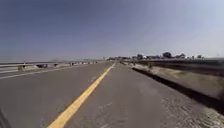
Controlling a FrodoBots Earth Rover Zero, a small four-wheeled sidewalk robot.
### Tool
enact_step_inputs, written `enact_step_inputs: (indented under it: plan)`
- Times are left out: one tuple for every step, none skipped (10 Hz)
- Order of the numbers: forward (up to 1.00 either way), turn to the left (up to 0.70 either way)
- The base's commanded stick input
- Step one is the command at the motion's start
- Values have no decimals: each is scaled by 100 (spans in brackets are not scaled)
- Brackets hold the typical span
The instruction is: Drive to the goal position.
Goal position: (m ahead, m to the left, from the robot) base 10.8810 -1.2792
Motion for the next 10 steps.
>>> enact_step_inputs:
  plan:
    - [50, 0]
    - [50, 0]
    - [50, 0]
    - [50, 0]
    - [50, 0]
    - [50, 0]
    - [50, 0]
    - [50, 0]
    - [50, 0]
    - [50, 0]
